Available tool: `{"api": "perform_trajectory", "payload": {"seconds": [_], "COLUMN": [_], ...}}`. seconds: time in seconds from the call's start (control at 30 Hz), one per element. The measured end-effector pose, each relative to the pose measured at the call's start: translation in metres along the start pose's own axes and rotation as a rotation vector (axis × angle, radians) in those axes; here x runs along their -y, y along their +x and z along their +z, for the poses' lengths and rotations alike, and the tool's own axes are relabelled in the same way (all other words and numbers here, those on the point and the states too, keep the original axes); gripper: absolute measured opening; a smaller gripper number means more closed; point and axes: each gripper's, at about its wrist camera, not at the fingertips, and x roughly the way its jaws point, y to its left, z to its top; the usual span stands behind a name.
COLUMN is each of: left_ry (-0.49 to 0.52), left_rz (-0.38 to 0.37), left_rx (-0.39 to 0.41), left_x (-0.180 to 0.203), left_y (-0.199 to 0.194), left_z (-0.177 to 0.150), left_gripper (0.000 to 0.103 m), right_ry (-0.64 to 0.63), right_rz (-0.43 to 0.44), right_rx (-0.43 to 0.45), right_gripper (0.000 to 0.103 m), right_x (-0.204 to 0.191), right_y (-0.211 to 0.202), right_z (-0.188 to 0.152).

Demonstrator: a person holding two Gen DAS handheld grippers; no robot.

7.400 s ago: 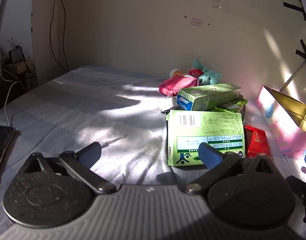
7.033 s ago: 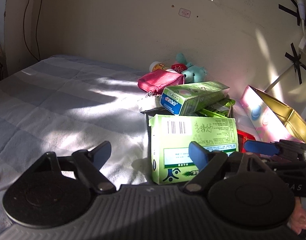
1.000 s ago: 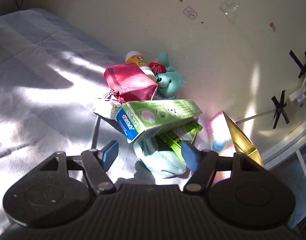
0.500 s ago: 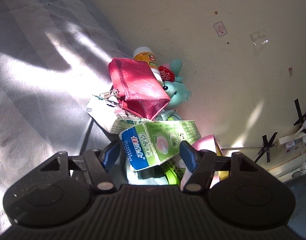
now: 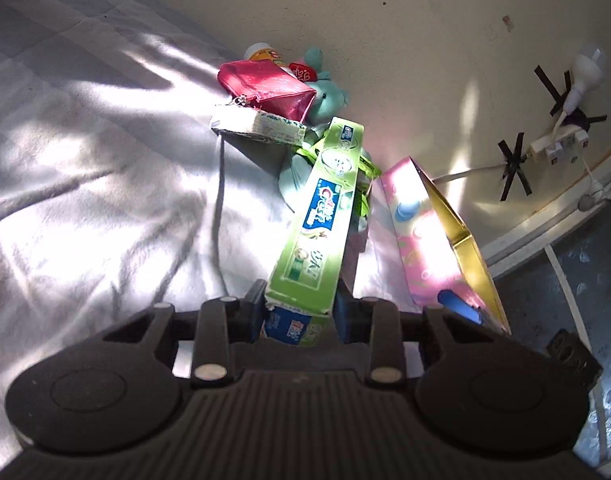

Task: Organize objects
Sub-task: 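Grasp the green Crest toothpaste box with the left gripper, then carry the toothpaste box into the pink tin and open the left gripper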

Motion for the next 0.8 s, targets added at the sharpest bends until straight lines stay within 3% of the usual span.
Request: {"api": "perform_trajectory", "payload": {"seconds": [0.13,0.23,0.33,0.47,0.53,0.57,0.63,0.7,0.8], "left_ry": [0.267,0.407,0.47,0.467,0.479,0.481,0.465,0.436,0.373], "left_rz": [0.192,0.252,0.29,0.281,0.292,0.296,0.315,0.355,0.424], "left_rx": [0.021,0.018,0.023,0.036,0.045,0.049,0.061,0.082,0.121], "left_x": [0.033,0.046,0.047,0.04,0.041,0.04,0.034,0.024,0.009], "left_y": [-0.014,-0.015,-0.016,-0.024,-0.027,-0.027,-0.029,-0.032,-0.037], "left_z": [-0.043,-0.057,-0.059,-0.06,-0.062,-0.063,-0.059,-0.053,-0.041], "left_gripper": [0.035,0.033,0.033,0.033,0.033,0.033,0.035,0.044,0.052], "right_ry": [-0.018,-0.048,-0.004,0.069,0.069,0.067,0.029,-0.001,0.004], "right_rz": [0.049,0.094,0.154,0.199,0.178,0.171,0.144,0.125,0.132], "right_rx": [0.019,0.018,-0.028,-0.143,-0.218,-0.249,-0.241,-0.25,-0.274], "right_gripper": [0.078,0.079,0.079,0.075,0.059,0.058,0.048,0.044,0.044], "right_x": [-0.016,-0.031,-0.039,-0.045,-0.049,-0.051,-0.054,-0.053,-0.048], "right_y": [0.017,0.039,0.073,0.124,0.148,0.155,0.151,0.139,0.111], "right_z": [0.023,0.043,0.062,0.07,0.067,0.064,0.059,0.055,0.042]}}
